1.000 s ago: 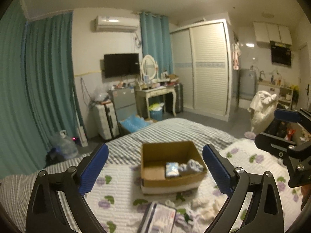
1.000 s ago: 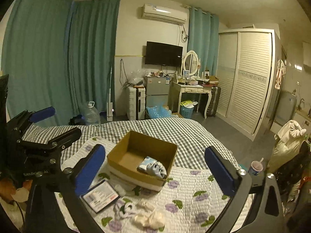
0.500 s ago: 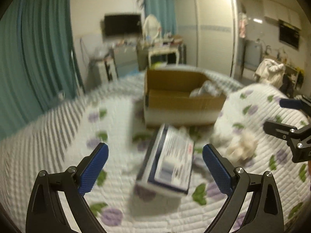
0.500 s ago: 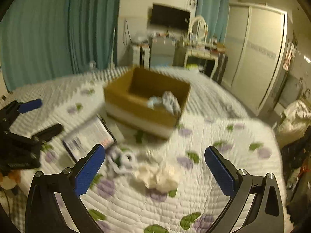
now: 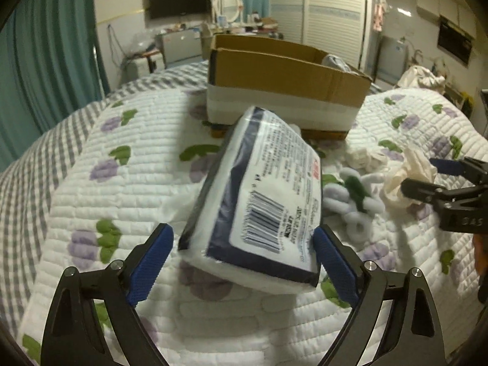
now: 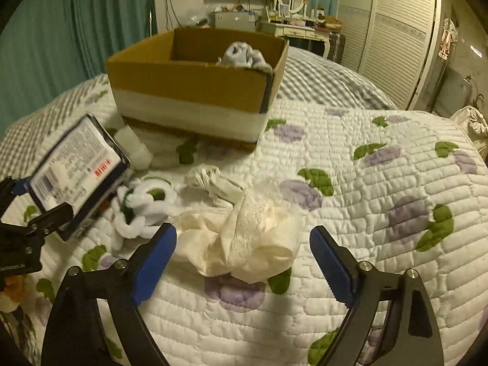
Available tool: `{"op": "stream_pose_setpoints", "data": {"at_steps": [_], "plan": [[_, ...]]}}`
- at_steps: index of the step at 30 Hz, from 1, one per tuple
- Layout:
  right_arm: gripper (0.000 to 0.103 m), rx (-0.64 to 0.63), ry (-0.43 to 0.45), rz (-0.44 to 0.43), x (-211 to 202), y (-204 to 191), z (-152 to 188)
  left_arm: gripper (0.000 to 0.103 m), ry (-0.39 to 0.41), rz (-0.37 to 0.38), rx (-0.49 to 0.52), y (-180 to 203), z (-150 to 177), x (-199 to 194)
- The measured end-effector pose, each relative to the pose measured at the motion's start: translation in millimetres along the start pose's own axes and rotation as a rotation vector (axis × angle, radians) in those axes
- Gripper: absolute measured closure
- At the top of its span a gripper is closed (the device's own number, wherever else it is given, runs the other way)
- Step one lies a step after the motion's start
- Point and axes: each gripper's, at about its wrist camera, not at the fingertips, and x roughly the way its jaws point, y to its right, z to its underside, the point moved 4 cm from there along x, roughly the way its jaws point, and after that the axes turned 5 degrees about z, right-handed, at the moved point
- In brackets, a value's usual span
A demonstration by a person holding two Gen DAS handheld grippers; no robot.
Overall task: Organize soft objects
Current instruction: 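Grasp the white wet-wipe pack with the left tool while the right tool grasps the lace scrunchie, then lift both items over the box and release them inside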
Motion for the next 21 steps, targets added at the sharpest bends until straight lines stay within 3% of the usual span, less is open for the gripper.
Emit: {"op": "stream_pose_setpoints", "data": {"at_steps": [4, 6, 9, 14, 21], "plan": [[0.038, -0.002, -0.014, 0.004, 5.7, -2.1, 7.1, 0.021, 0.011, 0.003, 0.054, 8.1, 1.5, -1.6], [0.056, -0.007, -0.014, 0.017, 5.4, -2.9, 9.0, 0.027, 0.01, 0.02, 0.064, 9.7, 1.4, -3.4], [0.075, 0.0, 0.002, 0.011, -0.8, -2.4, 10.4, 0.035, 0.018, 0.025, 0.062, 9.2, 0.8, -7.9], [0.082, 0.003, 0.035, 0.0, -16.9, -1.5, 13.0, 0.05, 0.035, 0.042, 0.043, 7.4, 0.5, -21.3], [0.082, 0.024, 0.072, -0.022, -41.9, 4.4, 17.0, 0.056, 0.078, 0.051, 0.023, 6.4, -2.6, -52.1]]}}
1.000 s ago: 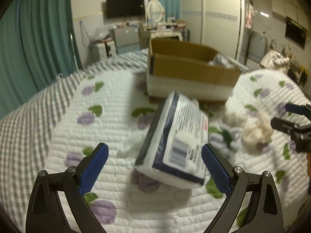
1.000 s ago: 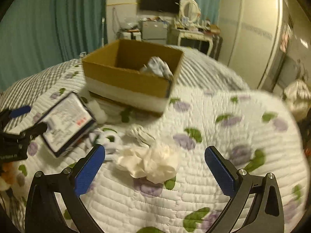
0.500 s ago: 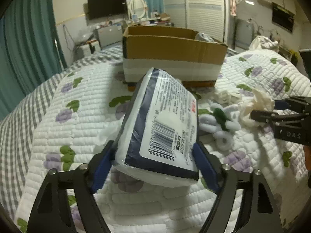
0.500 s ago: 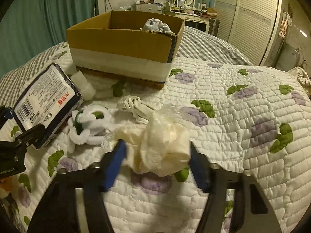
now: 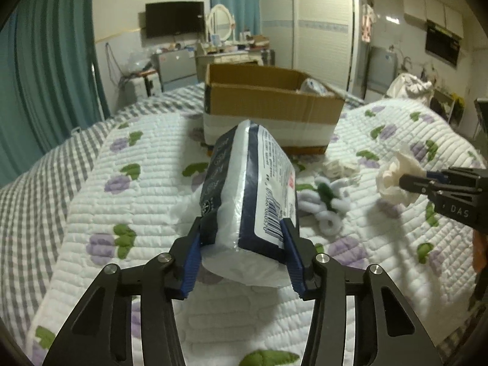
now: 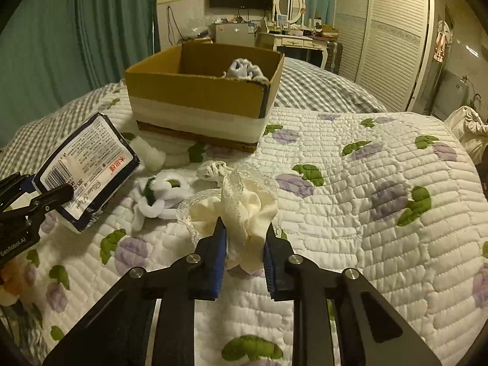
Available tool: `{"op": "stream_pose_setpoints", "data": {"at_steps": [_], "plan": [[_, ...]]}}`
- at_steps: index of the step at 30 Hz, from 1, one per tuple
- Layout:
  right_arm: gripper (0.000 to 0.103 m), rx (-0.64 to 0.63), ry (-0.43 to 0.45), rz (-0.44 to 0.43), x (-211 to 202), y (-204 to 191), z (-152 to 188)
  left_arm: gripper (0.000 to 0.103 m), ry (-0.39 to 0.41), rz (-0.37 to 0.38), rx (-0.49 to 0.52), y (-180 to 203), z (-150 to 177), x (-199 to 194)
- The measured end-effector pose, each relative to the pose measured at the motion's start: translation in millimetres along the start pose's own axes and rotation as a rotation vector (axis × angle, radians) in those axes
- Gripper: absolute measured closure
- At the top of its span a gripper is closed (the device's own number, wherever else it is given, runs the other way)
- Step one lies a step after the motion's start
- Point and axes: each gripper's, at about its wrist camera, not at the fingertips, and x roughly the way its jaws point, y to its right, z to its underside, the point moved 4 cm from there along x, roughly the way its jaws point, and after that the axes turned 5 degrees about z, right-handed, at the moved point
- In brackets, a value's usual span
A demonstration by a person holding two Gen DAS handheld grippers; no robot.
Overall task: Organize soft objects
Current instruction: 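Lift both items over the box and release them inside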
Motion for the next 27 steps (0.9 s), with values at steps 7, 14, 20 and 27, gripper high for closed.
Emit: {"op": "stream_pose_setpoints", "data": {"at_steps": [7, 14, 20, 27], "plan": [[0.082, 0.031, 0.051, -0.055, -29.8, 5.1, -8.1, 0.056, 0.054, 0.083, -0.076, -2.0, -25.1, -38.8], [0.082, 0.05, 0.146, -0.158, -78.1, 7.9, -53.8, 0.056, 0.091, 0.131, -0.075, 2.1, -76.0, -65.1], [0.082, 0.026, 0.206, -0.206, -104.1, 4.9, -100.4, 0.056, 0.108, 0.184, -0.104, 2.5, -118.8, -63.9], [0.082, -0.003, 0.236, -0.2, -97.2, 2.3, -151.3, 0.056, 0.116, 0.175, -0.101, 0.3, -166.2, -30.1]]}}
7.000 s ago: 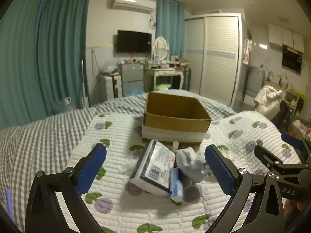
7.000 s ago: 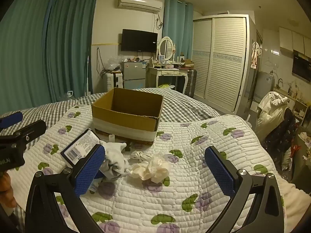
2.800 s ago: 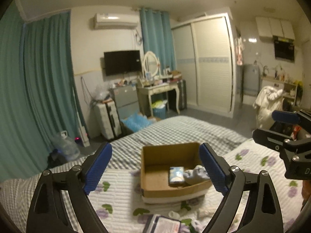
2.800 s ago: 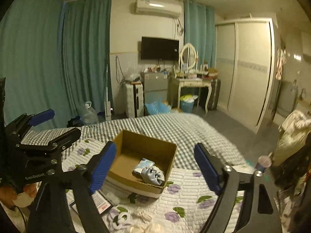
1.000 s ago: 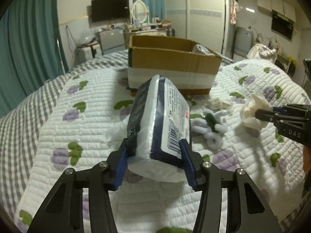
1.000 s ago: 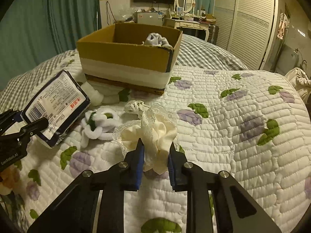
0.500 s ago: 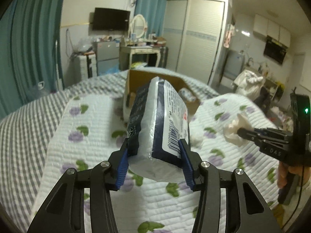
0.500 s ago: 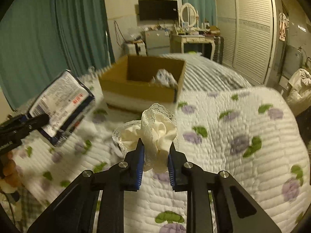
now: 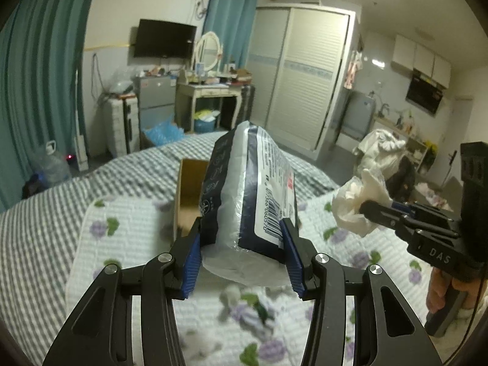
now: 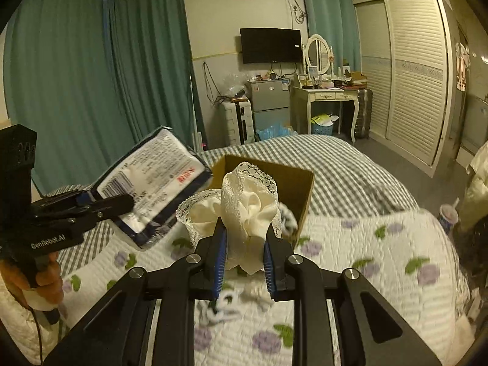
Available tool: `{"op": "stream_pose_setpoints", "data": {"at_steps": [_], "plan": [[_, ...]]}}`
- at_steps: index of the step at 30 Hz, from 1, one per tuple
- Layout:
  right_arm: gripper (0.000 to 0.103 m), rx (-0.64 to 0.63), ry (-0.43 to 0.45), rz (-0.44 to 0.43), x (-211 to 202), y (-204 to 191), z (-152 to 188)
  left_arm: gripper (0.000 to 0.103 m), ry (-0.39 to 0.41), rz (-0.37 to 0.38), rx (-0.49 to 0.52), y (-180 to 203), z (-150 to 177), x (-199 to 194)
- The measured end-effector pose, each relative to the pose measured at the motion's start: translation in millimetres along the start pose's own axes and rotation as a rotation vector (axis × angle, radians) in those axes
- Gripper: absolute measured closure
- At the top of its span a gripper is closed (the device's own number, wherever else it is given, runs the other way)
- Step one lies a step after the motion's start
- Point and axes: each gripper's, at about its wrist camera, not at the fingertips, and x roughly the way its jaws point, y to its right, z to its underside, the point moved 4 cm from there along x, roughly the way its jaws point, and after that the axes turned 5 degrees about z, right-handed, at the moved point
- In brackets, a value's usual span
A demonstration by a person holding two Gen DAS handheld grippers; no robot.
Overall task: Organize soft objects
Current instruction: 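Lift both items over the box and release them inside, then move both tools back to the white hair ties on the quilt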
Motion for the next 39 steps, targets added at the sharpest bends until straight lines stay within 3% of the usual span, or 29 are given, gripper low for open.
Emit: {"op": "stream_pose_setpoints", "data": {"at_steps": [9, 16, 22, 23, 24, 26, 32, 39], "plan": [[0.082, -0.01, -0.025, 0.046, 84.8, 22.7, -51.4, 0.056, -0.045, -0.072, 0.068, -13.9, -27.9, 84.1], [0.082, -0.01, -0.096, 0.083, 169.7, 42.7, -46.3, 0.056, -0.097, -0.116, 0.122, -26.7, -12.3, 140.5], [0.081, -0.023, -0.109, 0.096, 206.8, 49.7, -38.2, 0.05, -0.097, -0.185, 0.208, -24.3, -4.2, 157.3], [0.073, -0.024, -0.104, 0.103, 207.9, 50.1, -38.6, 0.046, -0.094, -0.182, 0.221, -21.4, -4.9, 157.3], [0.058, -0.024, -0.099, 0.113, 207.4, 50.2, -38.7, 0.041, -0.094, -0.191, 0.237, -17.9, -4.1, 156.4], [0.039, -0.015, -0.079, 0.131, 203.1, 51.0, -40.6, 0.012, -0.088, -0.228, 0.266, -13.2, -3.2, 153.6], [0.036, -0.006, -0.036, 0.168, 158.8, 53.9, -56.1, 0.012, -0.056, -0.256, 0.271, -2.8, -10.4, 114.2], [0.019, -0.041, 0.055, 0.209, 47.0, 31.3, -89.9, 0.011, 0.075, -0.256, 0.209, 16.5, -43.7, 7.1]]}}
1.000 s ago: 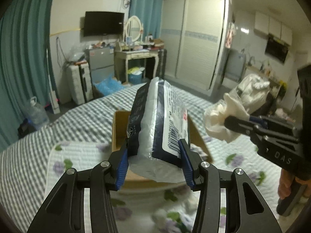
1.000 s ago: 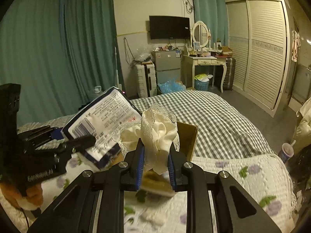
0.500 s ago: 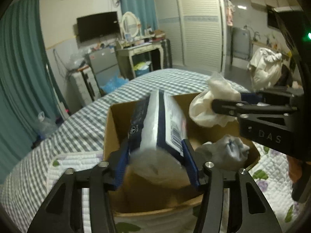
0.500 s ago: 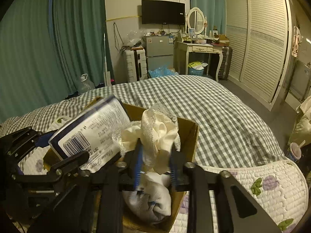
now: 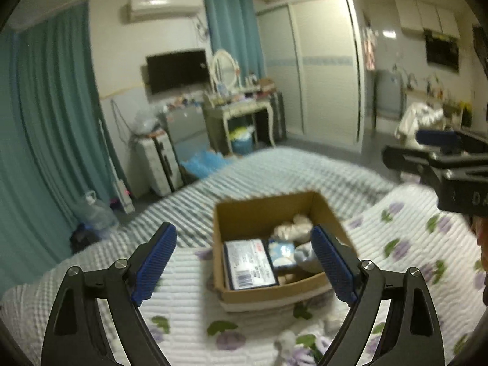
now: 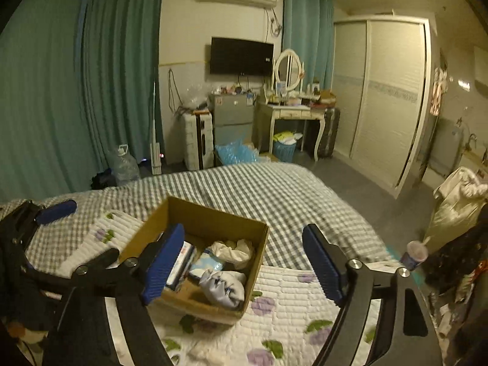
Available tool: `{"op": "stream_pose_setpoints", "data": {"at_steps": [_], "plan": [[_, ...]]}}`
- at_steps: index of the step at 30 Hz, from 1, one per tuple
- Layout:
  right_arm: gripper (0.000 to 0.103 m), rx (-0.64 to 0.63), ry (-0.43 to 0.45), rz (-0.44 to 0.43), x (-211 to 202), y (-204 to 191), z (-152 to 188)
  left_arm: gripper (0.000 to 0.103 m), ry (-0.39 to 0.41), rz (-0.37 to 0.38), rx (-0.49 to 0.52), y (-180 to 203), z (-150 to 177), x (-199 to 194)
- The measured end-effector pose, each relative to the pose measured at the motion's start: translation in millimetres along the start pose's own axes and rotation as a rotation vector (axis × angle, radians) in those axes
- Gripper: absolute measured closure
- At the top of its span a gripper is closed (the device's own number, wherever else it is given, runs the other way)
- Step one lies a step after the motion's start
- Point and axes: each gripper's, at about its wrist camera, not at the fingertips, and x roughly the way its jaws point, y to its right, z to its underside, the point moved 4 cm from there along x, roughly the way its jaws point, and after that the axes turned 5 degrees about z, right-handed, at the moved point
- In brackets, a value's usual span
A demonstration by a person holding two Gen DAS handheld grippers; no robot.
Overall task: Organize soft objects
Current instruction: 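Move both tools back to the white hair ties on the quilt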
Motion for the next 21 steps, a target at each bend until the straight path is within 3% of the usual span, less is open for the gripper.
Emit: {"op": "stream_pose_setpoints", "data": {"at_steps": [4, 10, 14, 17, 21], "plan": [[0.001, -0.022, 0.04, 0.014, -62.7, -12.7, -6.0, 0.005, 0.07, -0.022, -0.016, -8.3, -8.7, -58.2], [0.0, -0.066, 0.068, -0.009, -118.2, -41.8, 19.1, 0.004, 0.088, -0.082, -0.049, -22.0, 24.7, -96.4], [0.0, -0.068, 0.045, -0.035, -119.4, -63.6, 58.8, 0.004, 0.04, -0.05, -0.081, -27.8, 67.9, -87.1], [0.0, -0.062, 0.009, -0.076, -103.4, -77.3, 93.5, 0.004, 0.035, -0.096, -0.068, -29.8, 102.5, -76.5], [0.0, -0.055, -0.043, -0.096, -68.3, -93.7, 143.7, 0.004, -0.016, -0.086, -0.064, -32.6, 142.1, -48.8]]}}
